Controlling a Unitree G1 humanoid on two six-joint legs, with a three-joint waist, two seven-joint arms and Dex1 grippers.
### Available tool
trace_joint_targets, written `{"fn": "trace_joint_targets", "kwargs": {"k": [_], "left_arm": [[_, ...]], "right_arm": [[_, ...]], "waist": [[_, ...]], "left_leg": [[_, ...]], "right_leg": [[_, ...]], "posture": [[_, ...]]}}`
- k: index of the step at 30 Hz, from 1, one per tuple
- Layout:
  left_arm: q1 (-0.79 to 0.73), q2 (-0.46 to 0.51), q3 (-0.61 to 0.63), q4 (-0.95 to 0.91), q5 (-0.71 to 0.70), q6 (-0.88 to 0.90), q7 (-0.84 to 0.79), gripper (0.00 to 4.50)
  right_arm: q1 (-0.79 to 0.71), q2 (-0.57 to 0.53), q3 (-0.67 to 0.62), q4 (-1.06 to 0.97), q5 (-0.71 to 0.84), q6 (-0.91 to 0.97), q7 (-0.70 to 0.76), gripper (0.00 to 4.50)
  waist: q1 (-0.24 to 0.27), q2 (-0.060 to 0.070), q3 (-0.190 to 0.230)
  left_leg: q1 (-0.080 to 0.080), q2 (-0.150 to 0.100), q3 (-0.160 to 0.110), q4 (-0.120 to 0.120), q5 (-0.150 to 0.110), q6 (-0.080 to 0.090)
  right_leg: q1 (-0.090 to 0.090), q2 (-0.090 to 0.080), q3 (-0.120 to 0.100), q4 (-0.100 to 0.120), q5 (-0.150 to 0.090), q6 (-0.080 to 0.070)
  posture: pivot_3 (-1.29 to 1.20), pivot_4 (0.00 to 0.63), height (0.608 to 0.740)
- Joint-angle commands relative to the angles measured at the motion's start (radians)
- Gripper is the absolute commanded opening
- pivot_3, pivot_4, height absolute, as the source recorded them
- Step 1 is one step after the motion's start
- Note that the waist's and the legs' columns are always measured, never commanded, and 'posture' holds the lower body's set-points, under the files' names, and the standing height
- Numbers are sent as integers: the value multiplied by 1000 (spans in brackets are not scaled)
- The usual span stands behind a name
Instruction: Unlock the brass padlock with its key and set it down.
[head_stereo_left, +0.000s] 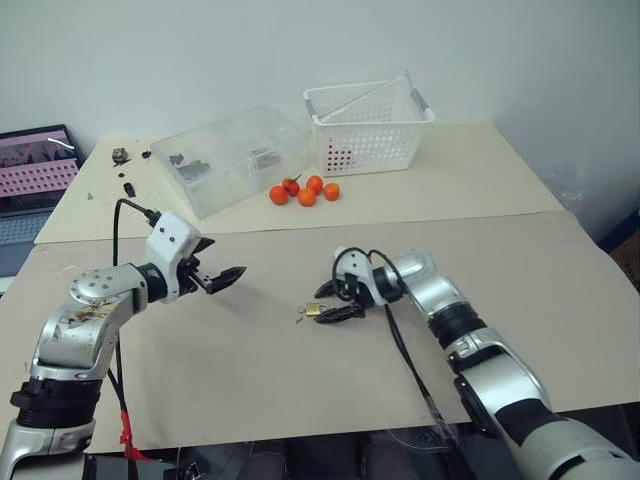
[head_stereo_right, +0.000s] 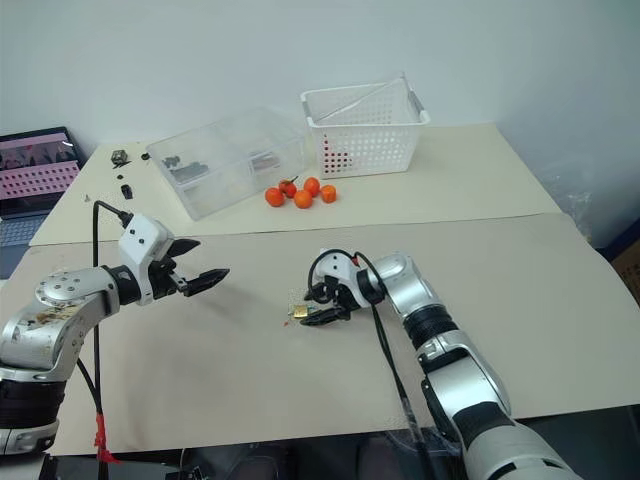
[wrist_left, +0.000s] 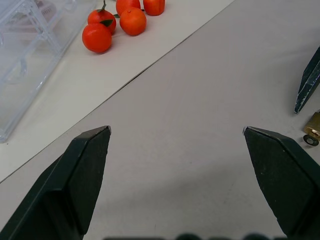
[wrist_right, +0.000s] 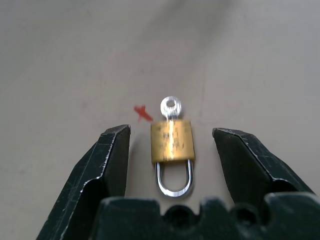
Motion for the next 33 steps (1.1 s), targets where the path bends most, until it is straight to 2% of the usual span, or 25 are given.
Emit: {"fn": "trace_joint_targets", "kwargs": {"k": [1,30,31,32,33], "left_arm": [[-2,6,16,-30,-1,-1,6,4500],[-14,7,7,-7,5,-18,-4,4500],[-14,7,7,-6,5,-18,-4,4500],[-15,7,7,-6,5,-18,-4,4500],[-15,7,7,-6,5,-18,-4,4500]], "right_arm": [[-30,1,-4,-25,15,-2,-5,3199],[10,-18,29,15,2,-34,-35,3199],[10,-19,29,15,2,-34,-35,2686],[11,-19,30,15,2,-33,-34,2502],[12,-20,31,14,2,-31,-32,2125]], "waist": [[3,0,0],[2,0,0],[2,0,0],[2,0,0],[2,0,0]], "left_leg": [[0,0,0,0,0,0],[0,0,0,0,-1,-1],[0,0,0,0,0,-1],[0,-1,0,0,0,-1],[0,-1,0,0,0,-1]], "right_leg": [[0,0,0,0,0,0],[0,0,0,0,0,0],[0,0,0,0,0,0],[0,0,0,0,0,0],[0,-1,0,0,0,0]], "posture": [[0,150,740],[0,150,740],[0,150,740],[0,150,740],[0,150,740]]}}
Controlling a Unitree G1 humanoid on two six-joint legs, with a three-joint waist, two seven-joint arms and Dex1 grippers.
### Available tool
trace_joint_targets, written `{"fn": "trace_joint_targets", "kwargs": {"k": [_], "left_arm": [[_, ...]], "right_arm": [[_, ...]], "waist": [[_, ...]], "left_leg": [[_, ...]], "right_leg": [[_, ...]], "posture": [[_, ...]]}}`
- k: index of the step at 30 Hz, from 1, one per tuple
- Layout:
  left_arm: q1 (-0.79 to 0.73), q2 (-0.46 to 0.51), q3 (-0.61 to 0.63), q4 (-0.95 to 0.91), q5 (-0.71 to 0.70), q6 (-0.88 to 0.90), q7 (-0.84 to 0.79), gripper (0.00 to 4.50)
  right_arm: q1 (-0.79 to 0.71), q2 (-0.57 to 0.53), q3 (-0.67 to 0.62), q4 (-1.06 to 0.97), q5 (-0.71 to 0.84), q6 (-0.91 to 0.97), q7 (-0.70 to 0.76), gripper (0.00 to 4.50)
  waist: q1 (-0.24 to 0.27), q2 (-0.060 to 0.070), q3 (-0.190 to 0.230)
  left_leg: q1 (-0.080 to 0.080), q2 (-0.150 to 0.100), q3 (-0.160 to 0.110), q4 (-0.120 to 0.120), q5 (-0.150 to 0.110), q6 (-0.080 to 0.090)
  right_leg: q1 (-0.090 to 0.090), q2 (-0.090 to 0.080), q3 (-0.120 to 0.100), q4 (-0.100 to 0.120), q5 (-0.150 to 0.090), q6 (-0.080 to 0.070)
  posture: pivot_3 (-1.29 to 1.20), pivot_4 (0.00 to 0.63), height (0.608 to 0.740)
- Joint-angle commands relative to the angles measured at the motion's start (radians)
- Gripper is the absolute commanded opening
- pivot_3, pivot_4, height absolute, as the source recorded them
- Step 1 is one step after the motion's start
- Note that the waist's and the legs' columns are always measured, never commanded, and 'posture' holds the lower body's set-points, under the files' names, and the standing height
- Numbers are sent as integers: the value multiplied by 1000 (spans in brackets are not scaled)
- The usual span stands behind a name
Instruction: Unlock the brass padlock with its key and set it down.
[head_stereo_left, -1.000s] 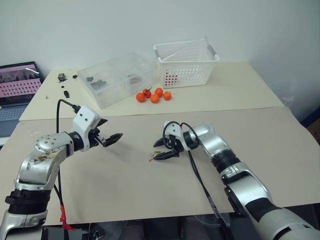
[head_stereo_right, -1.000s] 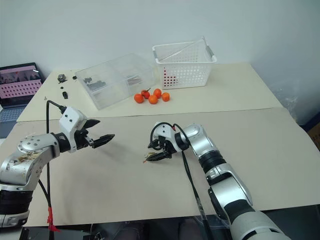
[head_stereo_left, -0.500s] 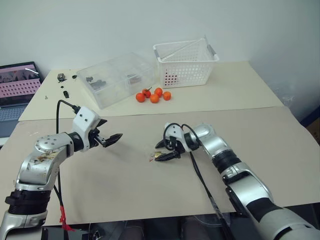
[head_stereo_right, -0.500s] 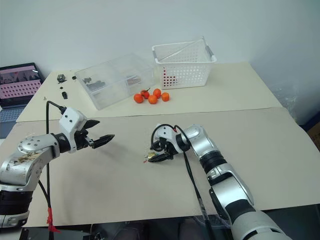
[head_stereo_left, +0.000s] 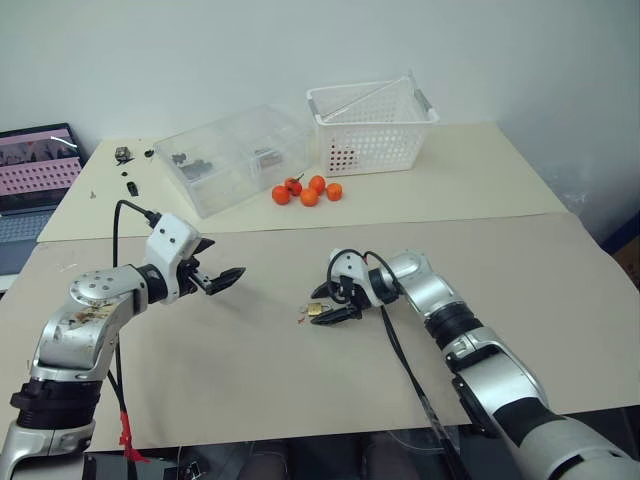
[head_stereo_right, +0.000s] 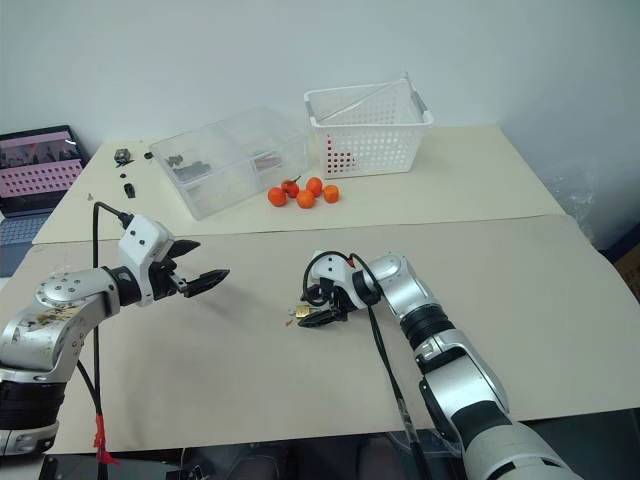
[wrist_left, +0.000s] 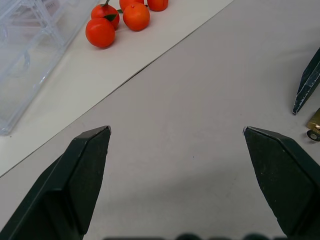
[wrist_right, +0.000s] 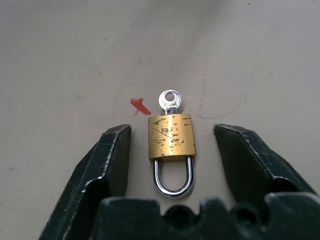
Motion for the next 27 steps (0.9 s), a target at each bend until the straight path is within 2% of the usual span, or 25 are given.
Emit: {"fn": "trace_joint_targets", "kwargs": {"k": [1,3,4,9,15,21,27], "left_arm": [[-19,7,9,-8,3,-18,-6,4500],[-20,7,9,-8,3,-17,-6,4500],[-19,7,10,-7,3,-18,-8,4500],[-24,1,9,-2,-8,-13,-19,4500],[-56,-33,-3,-2,-58,26,-53,4500],[-119,-74,-4,0,-165,153,-86,4500],[-242,-126,-4,67,-279,301,-93,4500]], "right_arm": [[4,-4,-1,-13,4,-16,4,1698],[7,-7,1,-18,5,-14,8,1022],[8,-9,0,-26,6,-11,11,906],[13,-28,-6,-89,13,9,14,906],[10,-106,-28,-327,35,89,30,906],[30,-202,-42,-551,59,184,30,906],[121,-313,-70,-733,111,264,32,906]], "waist": [[0,0,0],[0,0,0],[0,0,0],[1,0,0],[3,0,0],[4,0,0],[7,-1,0]], "left_leg": [[0,0,0,0,0,0],[0,0,0,0,0,0],[0,0,0,0,0,0],[0,0,0,0,0,0],[-1,0,0,1,0,0],[-1,0,0,1,0,1],[-1,0,0,3,-1,2]], "right_leg": [[0,0,0,0,0,0],[0,0,0,0,0,0],[0,0,0,0,0,0],[0,0,0,0,0,0],[0,0,0,0,0,0],[0,0,-1,0,0,0],[1,0,-2,-1,0,0]], "posture": [[0,150,740],[0,150,740],[0,150,740],[0,150,740],[0,150,740],[0,150,740],[0,150,740]]}}
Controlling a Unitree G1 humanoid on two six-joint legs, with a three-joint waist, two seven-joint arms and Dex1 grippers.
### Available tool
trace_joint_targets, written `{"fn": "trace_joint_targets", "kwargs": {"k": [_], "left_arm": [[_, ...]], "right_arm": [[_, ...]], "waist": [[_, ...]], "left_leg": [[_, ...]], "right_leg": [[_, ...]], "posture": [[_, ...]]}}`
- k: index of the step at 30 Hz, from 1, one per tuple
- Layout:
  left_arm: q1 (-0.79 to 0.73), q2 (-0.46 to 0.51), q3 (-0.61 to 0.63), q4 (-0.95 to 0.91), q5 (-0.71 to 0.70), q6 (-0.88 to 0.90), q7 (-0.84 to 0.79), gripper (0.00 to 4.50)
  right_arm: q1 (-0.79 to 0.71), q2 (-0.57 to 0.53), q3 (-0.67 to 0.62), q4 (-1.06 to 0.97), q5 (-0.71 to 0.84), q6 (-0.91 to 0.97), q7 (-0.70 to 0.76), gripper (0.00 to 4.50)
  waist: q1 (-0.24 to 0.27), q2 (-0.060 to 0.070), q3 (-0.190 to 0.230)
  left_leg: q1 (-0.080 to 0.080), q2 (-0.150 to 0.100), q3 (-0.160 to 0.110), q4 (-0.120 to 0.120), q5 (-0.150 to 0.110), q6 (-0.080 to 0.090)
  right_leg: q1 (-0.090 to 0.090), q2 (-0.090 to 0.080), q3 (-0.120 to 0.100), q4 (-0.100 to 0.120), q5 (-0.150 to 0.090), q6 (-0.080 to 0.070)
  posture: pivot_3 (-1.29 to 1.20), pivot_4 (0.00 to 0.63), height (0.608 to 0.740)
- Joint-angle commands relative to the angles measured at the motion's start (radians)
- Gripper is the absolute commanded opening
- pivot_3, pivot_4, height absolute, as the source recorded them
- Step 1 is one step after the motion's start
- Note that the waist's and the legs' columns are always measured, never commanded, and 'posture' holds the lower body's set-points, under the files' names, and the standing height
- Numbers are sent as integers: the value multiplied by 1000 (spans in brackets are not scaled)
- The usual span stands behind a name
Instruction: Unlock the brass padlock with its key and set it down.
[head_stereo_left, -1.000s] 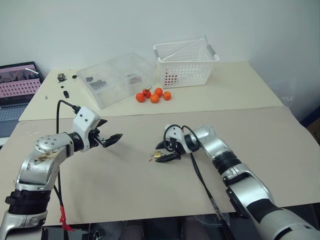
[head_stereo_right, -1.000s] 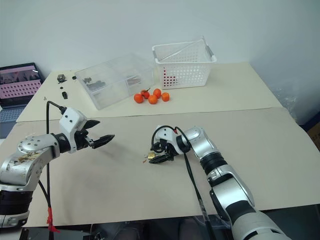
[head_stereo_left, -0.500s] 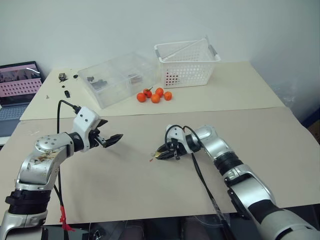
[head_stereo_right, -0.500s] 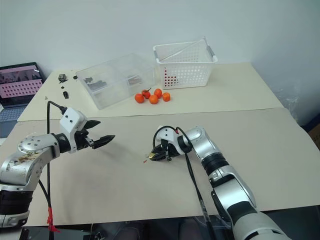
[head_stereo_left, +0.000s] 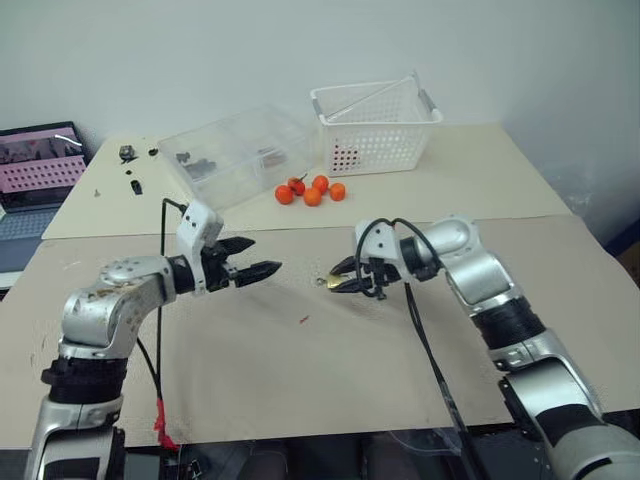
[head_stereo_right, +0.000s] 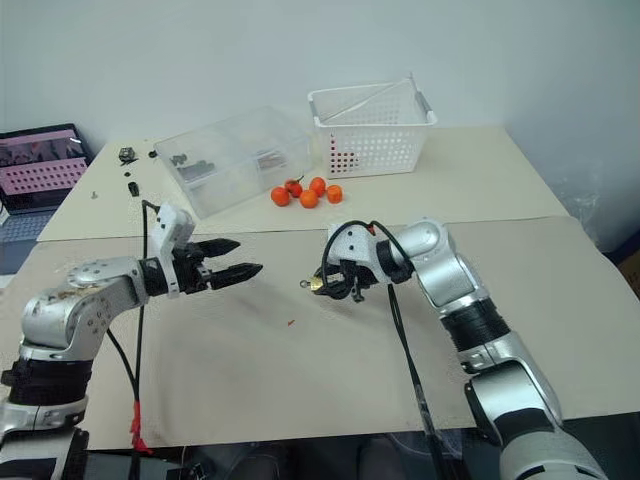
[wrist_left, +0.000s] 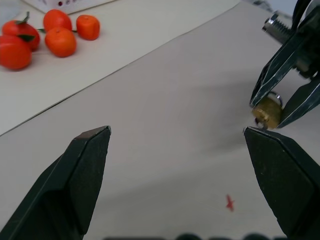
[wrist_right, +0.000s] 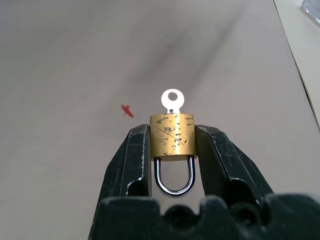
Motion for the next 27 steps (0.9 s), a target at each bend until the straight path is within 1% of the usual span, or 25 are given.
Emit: {"fn": "trace_joint_targets", "kwargs": {"k": [1,3,6,7,9,13,18,24,27], "left_arm": [[-67,-22,7,39,-48,64,2,4500],[-82,-33,-18,53,-49,86,0,4500],[-111,-81,-13,77,-73,145,40,3724],[-115,-94,-19,74,-86,172,41,3386],[-122,-118,-25,65,-110,222,50,2509],[-152,-161,-17,72,-159,321,85,974],[-209,-203,-5,89,-208,419,119,974],[-282,-248,-15,126,-216,457,156,974],[-284,-267,-34,112,-221,472,158,974]], "right_arm": [[42,-54,-48,-91,50,36,1,906],[61,-82,-54,-109,57,45,-1,906],[68,-109,-66,-130,73,67,-14,906],[67,-117,-72,-136,78,76,-21,906],[66,-130,-79,-143,82,83,-34,906],[66,-148,-88,-159,84,89,-49,906],[75,-168,-96,-192,95,110,-56,906],[84,-170,-93,-205,98,114,-93,906],[82,-171,-90,-203,92,107,-111,906]], "waist": [[1,0,0],[1,0,0],[-4,0,0],[-4,-1,0],[-5,-1,0],[-3,-1,0],[2,-1,0],[4,-1,0],[3,-1,0]], "left_leg": [[0,0,0,0,0,0],[0,0,1,1,0,0],[0,0,3,1,0,0],[0,0,3,1,0,0],[0,1,3,1,0,1],[0,0,4,1,0,1],[0,0,4,2,0,1],[0,0,5,2,0,1],[0,0,5,2,0,1]], "right_leg": [[0,0,0,0,0,0],[1,0,0,-1,0,0],[1,0,1,-1,0,0],[0,0,1,-1,0,0],[0,0,1,-1,0,0],[0,0,1,-1,0,0],[1,-1,1,-2,0,0],[1,-1,2,-2,0,0],[1,-1,2,-3,0,0]], "posture": [[0,150,740],[0,150,740],[0,150,740],[0,150,740],[0,150,740],[0,150,740],[0,150,740],[0,150,740],[0,150,740]]}}
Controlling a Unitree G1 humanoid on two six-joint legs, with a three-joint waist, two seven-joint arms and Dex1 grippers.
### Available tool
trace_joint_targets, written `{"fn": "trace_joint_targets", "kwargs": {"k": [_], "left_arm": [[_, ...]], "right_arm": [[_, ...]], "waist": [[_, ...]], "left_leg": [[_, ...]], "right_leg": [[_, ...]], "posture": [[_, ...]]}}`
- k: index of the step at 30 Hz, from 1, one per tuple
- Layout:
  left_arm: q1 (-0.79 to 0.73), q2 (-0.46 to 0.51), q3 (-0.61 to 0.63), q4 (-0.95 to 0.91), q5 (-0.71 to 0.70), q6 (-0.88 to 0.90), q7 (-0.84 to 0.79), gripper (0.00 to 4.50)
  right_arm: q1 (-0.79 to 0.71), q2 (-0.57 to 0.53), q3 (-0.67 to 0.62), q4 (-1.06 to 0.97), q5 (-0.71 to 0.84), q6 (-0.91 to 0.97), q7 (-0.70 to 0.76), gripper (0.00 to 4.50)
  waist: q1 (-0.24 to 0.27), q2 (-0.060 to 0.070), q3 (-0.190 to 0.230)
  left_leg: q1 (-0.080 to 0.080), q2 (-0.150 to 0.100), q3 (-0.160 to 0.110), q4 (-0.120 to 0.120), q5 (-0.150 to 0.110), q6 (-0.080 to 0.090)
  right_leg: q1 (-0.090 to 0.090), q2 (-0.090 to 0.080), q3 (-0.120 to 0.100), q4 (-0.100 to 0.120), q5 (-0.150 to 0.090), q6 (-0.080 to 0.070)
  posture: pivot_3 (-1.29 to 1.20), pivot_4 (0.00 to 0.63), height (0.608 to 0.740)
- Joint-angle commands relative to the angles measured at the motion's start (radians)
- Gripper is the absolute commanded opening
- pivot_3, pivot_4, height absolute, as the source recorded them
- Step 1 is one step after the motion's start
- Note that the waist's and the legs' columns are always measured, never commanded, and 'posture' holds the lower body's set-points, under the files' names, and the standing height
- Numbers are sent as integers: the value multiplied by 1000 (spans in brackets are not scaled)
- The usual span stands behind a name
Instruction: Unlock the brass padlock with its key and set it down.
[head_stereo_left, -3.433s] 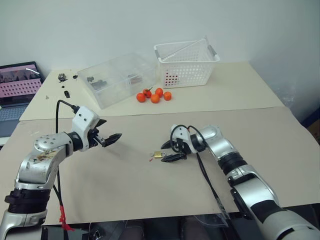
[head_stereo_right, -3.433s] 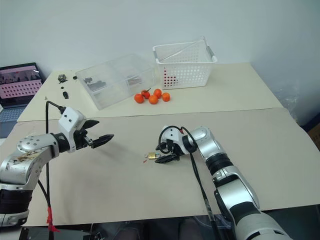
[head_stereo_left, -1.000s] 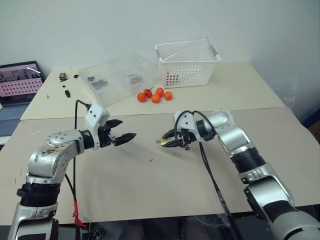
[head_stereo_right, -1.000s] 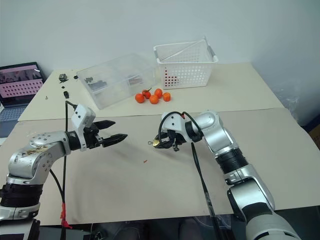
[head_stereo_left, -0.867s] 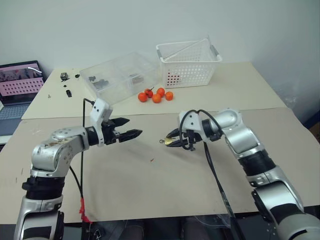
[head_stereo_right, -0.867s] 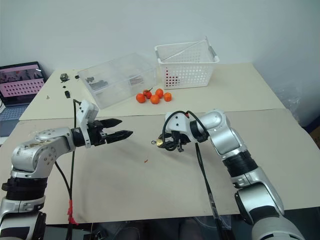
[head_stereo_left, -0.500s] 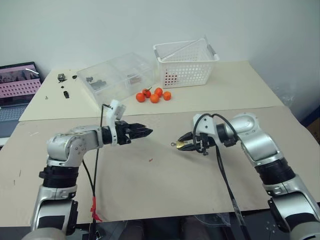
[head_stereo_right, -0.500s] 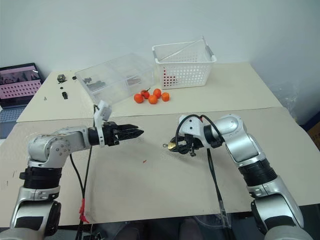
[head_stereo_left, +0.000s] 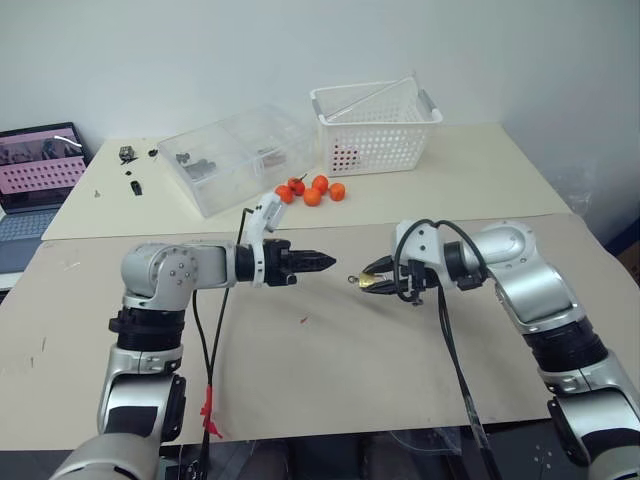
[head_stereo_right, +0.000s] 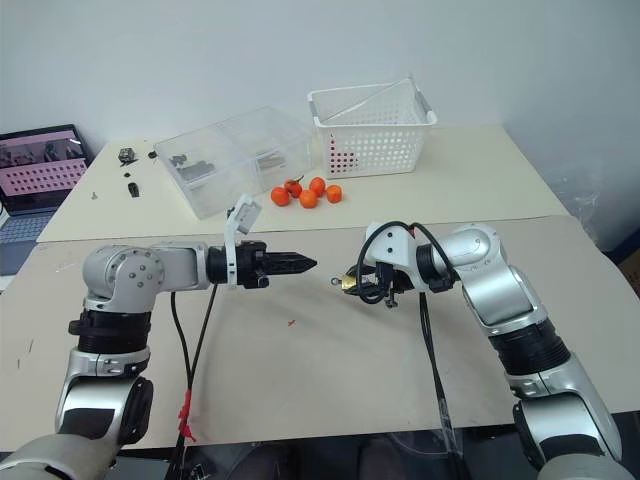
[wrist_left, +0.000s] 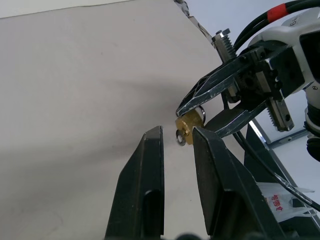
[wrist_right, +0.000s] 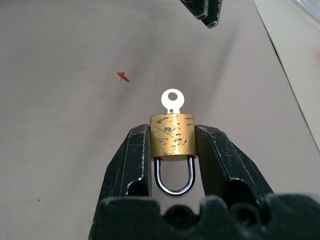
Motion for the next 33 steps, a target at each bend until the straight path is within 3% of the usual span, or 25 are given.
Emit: {"fn": "trace_joint_targets", "kwargs": {"k": [1,18,33], "left_arm": [[-21,-17,-1,-25,-24,20,8,974],[-66,-47,-63,57,31,-16,-2,974],[-113,-15,-3,122,38,-38,-16,974]], "right_arm": [[-13,-7,-28,-34,9,-4,-27,906],[-71,-9,-27,-60,10,7,-61,906],[-74,-33,-36,-80,15,24,-65,906]], "waist": [[-1,0,0],[13,0,0],[18,0,0]], "left_leg": [[0,0,0,0,0,0],[0,0,10,0,0,0],[0,0,10,0,0,0]], "right_leg": [[0,0,0,0,0,0],[0,0,2,-1,0,0],[0,0,2,-1,0,0]], "posture": [[0,150,740],[0,150,740],[0,150,740]]}}
